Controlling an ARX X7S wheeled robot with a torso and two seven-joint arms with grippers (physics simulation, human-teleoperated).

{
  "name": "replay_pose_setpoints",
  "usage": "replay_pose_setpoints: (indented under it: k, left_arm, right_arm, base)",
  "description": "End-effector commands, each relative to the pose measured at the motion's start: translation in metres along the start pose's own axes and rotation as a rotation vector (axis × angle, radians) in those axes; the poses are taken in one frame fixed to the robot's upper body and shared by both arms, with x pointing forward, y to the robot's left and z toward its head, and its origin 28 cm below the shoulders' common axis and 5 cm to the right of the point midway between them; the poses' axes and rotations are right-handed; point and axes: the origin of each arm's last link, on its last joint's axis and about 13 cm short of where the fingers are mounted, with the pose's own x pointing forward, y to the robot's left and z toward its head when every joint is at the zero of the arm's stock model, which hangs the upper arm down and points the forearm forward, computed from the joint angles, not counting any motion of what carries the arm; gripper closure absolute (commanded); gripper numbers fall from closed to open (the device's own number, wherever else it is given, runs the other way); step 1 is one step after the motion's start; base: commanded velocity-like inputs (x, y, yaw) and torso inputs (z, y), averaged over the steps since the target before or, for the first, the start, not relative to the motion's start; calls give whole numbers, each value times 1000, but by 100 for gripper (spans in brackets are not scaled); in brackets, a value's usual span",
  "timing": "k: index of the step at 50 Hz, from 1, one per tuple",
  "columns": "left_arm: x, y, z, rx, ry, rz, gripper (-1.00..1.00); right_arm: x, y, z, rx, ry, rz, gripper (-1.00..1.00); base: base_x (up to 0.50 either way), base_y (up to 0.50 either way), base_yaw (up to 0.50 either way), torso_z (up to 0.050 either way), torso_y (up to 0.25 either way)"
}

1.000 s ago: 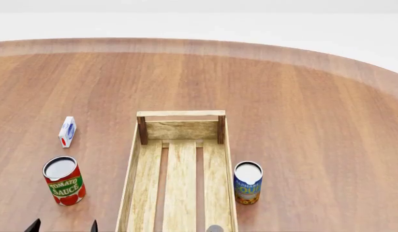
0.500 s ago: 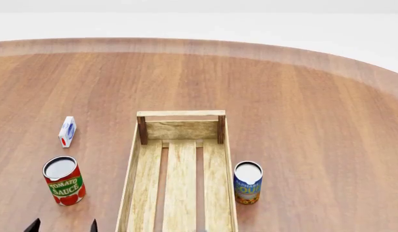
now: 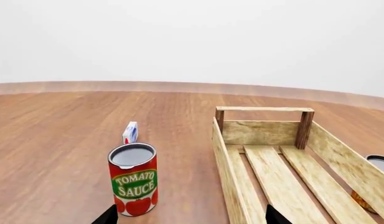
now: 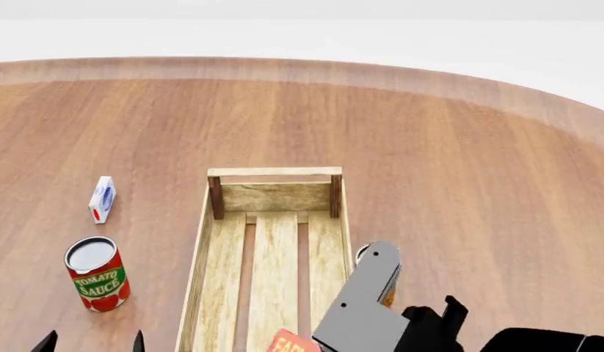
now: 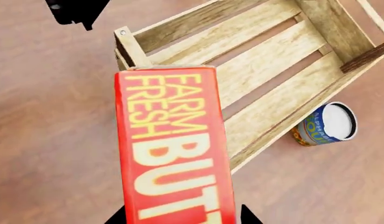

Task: Pick up the butter and put it in the tray.

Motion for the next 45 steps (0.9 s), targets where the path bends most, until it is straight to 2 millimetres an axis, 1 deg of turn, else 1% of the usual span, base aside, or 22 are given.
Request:
replay_pose_setpoints:
  k: [1, 6, 7, 12, 14, 15, 16, 18, 19, 22, 23, 27, 28, 31, 32, 33, 35, 36, 37, 39, 40, 45]
  left_arm:
    - [0, -1, -1, -2, -1, -1, -100]
    - [0, 0, -1, -1, 1, -2, -100]
    - [0, 0, 0, 0, 0, -2, -100]
    - [0, 0, 0, 1, 1, -4, -100]
    - [0, -1, 0, 3, 2, -5, -100]
    - [0, -1, 0, 3, 1, -7, -100]
    - [0, -1, 0, 4, 1, -6, -100]
    - [0, 0, 0, 3, 0, -5, -100]
    - [0, 0, 0, 3, 0, -5, -100]
    - [0, 0, 0, 5, 1, -5, -100]
    - [0, 0, 1, 7, 0, -5, -100]
    - [0, 0, 2, 7, -3, -5, -100]
    - [0, 0, 2, 8, -5, -6, -100]
    - [0, 0, 1, 10, -5, -6, -100]
    - [0, 0, 2, 12, -6, -5, -100]
    - [0, 0, 2, 13, -6, -5, -100]
    - [0, 0, 2, 13, -6, -5, -100]
    - [0, 0, 2, 13, -6, -5, -100]
    - [-1, 0, 3, 11, -12, -5, -100]
    - [-2, 0, 3, 10, -13, -8, -100]
    - [-3, -1, 2, 11, -12, -10, -100]
    - [-4, -2, 1, 9, -12, -12, -100]
  right_arm:
    - [-3, -25, -1, 113, -64, -111, 100]
    - [8, -36, 10, 216, -194, -186, 100]
    - [12, -41, 14, 258, -234, -231, 100]
    - [26, -51, 31, 338, -343, -285, 100]
    - [29, -53, 36, 354, -357, -280, 100]
    - [32, -54, 40, 348, -366, -307, 100]
    - [38, -55, 46, 377, -377, -276, 100]
    - [44, -57, 50, 380, -387, -301, 100]
    - [47, -58, 54, 402, -384, -275, 100]
    - [62, -62, 61, 413, -371, -278, 100]
    - [71, -63, 65, 412, -369, -294, 100]
    - [88, -67, 72, 440, -351, -294, 100]
    - [98, -69, 75, 442, -349, -295, 100]
    - [111, -73, 80, 462, -345, -288, 100]
    - [120, -74, 83, 470, -336, -287, 100]
    - [123, -75, 84, 473, -335, -292, 100]
    - [124, -75, 84, 473, -335, -292, 100]
    - [133, -79, 92, 485, -341, -313, 100]
    - [138, -81, 89, 503, -315, -313, 100]
    - [145, -82, 89, 511, -308, -320, 100]
    - [151, -80, 87, 512, -296, -317, 100]
    - [164, -71, 77, 528, -242, -292, 100]
  base:
    - [0, 0, 0, 0, 0]
    - [0, 0, 1, 0, 0]
    - [0, 0, 0, 0, 0]
    - [0, 0, 0, 0, 2]
    - [0, 0, 1, 0, 0]
    - [0, 0, 0, 0, 0]
    - [0, 0, 0, 0, 0]
    - [0, 0, 0, 0, 0]
    - [0, 0, 0, 0, 0]
    - [0, 0, 0, 0, 3]
    - [0, 0, 0, 0, 0]
    - [0, 0, 0, 0, 0]
    - [0, 0, 0, 0, 0]
    - [0, 0, 0, 0, 3]
    - [0, 0, 0, 0, 0]
    - [0, 0, 0, 0, 0]
    - [0, 0, 0, 0, 0]
    - [0, 0, 0, 0, 0]
    - [0, 0, 0, 0, 0]
    - [0, 0, 0, 0, 0]
    - [0, 0, 0, 0, 10]
    - [0, 0, 0, 0, 0]
